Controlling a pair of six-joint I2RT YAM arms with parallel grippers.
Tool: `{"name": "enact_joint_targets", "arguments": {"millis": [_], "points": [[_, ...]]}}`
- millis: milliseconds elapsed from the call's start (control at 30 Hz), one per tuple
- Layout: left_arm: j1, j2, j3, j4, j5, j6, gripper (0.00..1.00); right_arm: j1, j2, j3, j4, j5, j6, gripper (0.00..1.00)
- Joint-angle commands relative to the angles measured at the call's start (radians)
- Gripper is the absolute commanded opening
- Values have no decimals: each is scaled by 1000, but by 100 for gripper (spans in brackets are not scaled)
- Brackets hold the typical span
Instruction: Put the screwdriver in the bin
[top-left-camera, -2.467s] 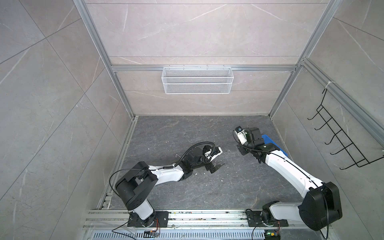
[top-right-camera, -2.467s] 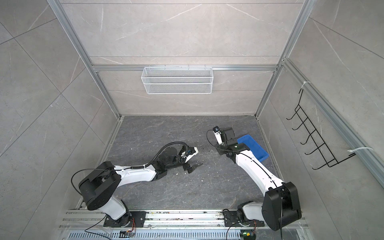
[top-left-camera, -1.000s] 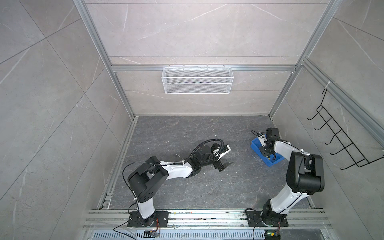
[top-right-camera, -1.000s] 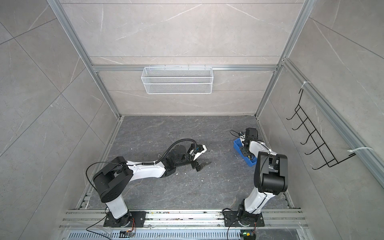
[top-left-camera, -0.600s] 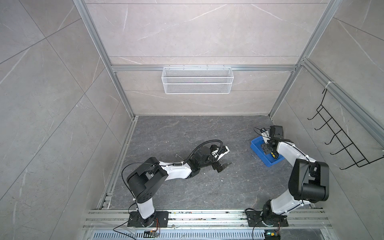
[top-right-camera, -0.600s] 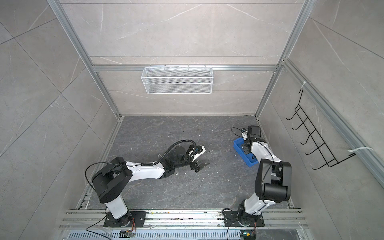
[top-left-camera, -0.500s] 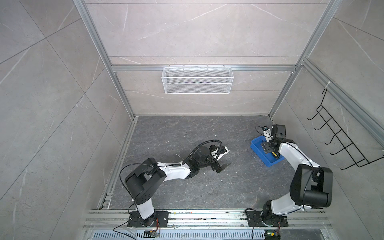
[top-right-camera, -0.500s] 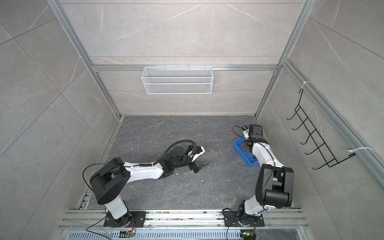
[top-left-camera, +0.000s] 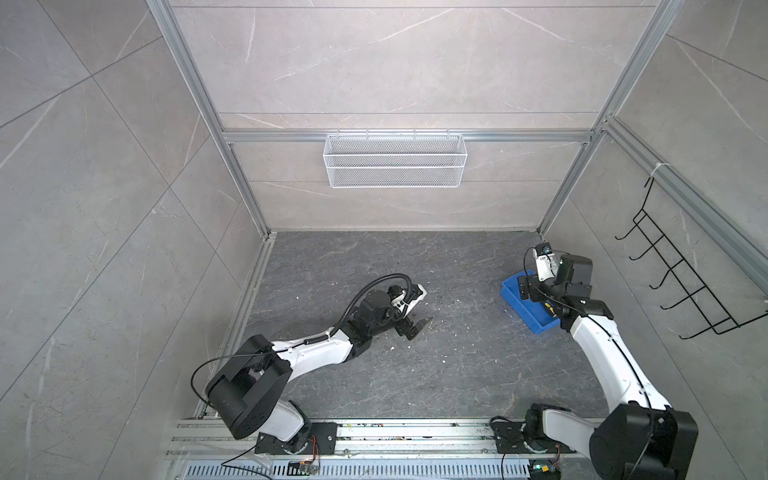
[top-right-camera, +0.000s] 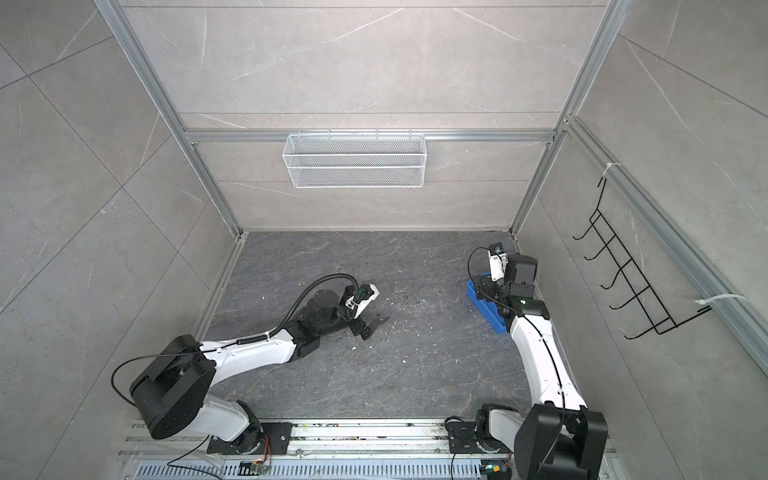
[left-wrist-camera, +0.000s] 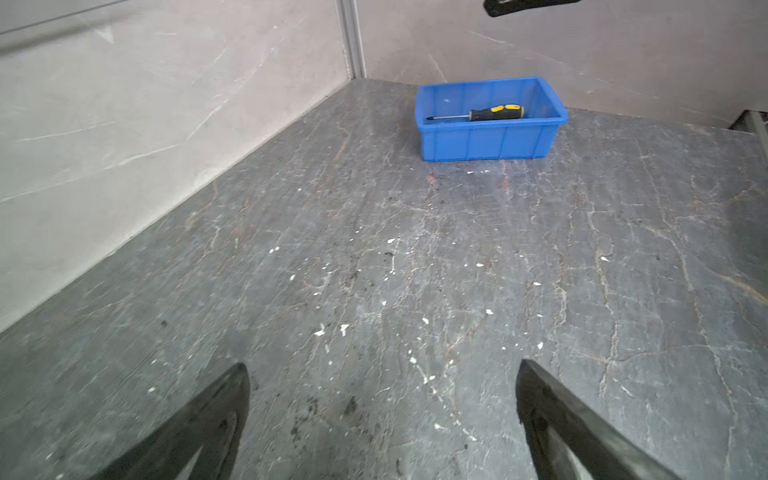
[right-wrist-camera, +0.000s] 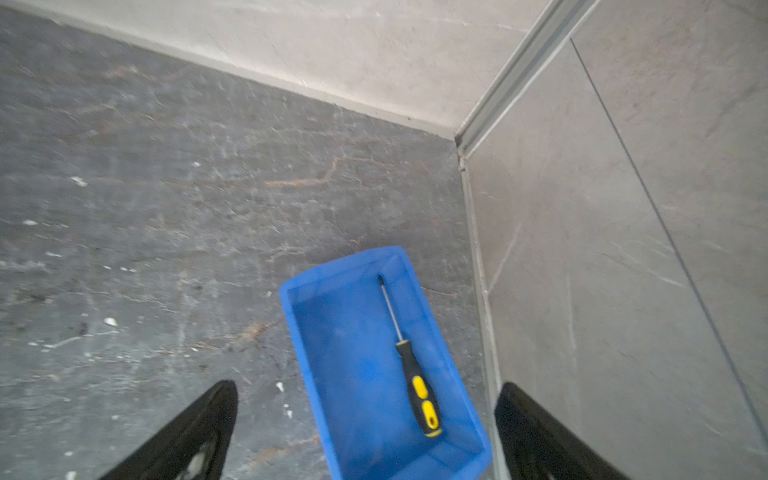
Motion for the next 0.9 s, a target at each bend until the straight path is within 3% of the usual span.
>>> {"name": "enact_joint_targets", "arguments": {"millis": [0, 267, 433, 533, 667, 867], "points": [[63, -90, -33, -42, -23, -6, 100, 18, -67, -83, 119, -121, 134, 99], [284, -271, -157, -98, -23, -43, 100, 101, -158, -283, 348, -124, 305, 99], [449, -374, -220, -141, -36, -30, 100, 185, -158, -433, 545, -38, 321, 99], [497, -409, -239, -150, -112, -13, 100, 205, -126, -508, 676, 2, 323, 99], [562, -389, -257, -123, -210, -26, 100, 211, -55, -571, 838, 17, 331, 99], [680, -309, -321, 50, -257, -111, 100, 210, 106, -611, 1033, 18, 332, 99]]}}
